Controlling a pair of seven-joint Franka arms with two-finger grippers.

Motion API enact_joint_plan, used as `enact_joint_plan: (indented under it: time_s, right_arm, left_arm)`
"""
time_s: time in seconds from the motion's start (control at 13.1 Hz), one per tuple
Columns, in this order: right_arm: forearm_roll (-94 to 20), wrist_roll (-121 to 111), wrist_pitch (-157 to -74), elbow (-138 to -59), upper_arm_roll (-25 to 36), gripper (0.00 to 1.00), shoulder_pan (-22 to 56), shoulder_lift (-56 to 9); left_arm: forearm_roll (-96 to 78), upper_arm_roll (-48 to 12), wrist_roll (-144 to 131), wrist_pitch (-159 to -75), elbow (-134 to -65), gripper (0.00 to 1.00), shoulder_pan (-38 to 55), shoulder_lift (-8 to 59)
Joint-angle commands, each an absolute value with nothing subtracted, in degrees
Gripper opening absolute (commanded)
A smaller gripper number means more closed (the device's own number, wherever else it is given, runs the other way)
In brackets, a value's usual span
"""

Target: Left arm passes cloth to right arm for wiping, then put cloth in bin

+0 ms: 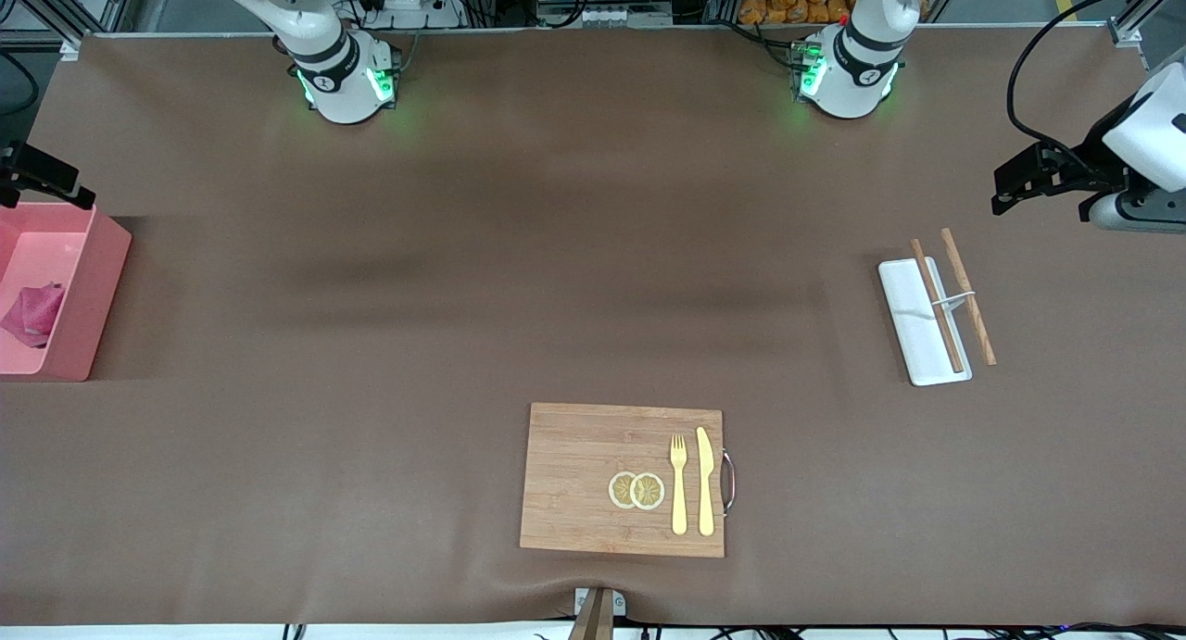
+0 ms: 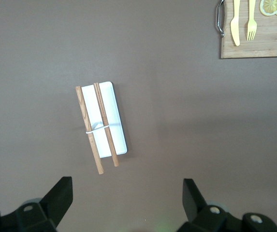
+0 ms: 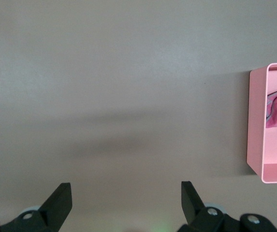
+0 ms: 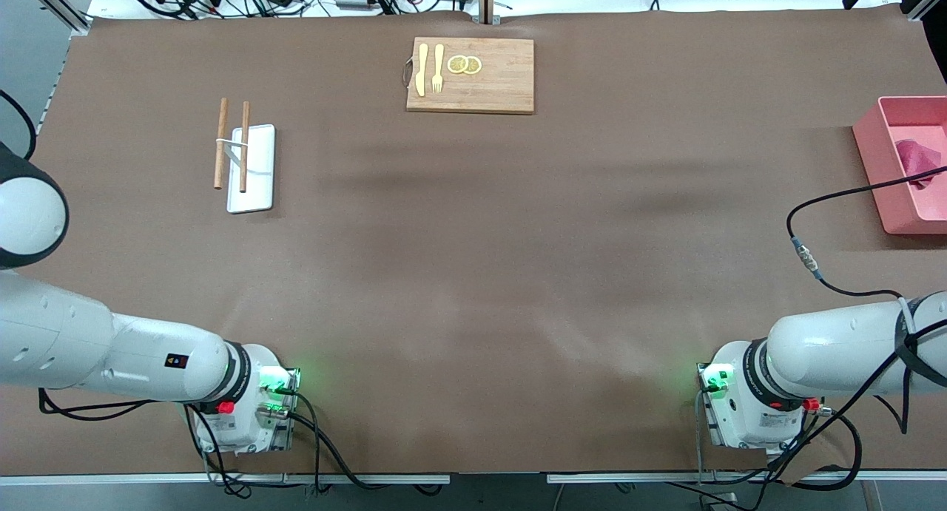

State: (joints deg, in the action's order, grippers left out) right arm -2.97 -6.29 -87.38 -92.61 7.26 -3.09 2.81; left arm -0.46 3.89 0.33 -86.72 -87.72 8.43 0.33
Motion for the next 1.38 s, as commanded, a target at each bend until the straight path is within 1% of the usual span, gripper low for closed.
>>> enact_joint_plan:
  time_s: [0.0, 0.15, 0.31, 1.3]
  right_arm:
    - [-0.6, -6.2, -89.7, -93.1, 7.2, 1.00, -1.9, 3.3]
    - [1.9, -6.2, -93.4, -93.1, 4.5, 1.00, -2.3, 3.5]
    - [2.6, -5.3, -92.9, -92.3, 2.6, 1.00, -2.4, 3.8]
    - [1.3, -5.3, -93.0, -92.6, 1.8, 1.00, -2.6, 3.5]
  left_arm:
    - [1.0, 3.6, -0.6, -87.9, -87.9, 1.00, 8.3, -0.1]
    - [1.1, 3.5, -0.5, -88.0, -87.9, 1.00, 8.3, -0.1]
    - [1.1, 3.5, -0.5, -88.0, -88.0, 1.00, 8.3, -0.1]
    - [1.8, 3.5, -0.6, -88.2, -88.1, 1.00, 8.3, 0.1]
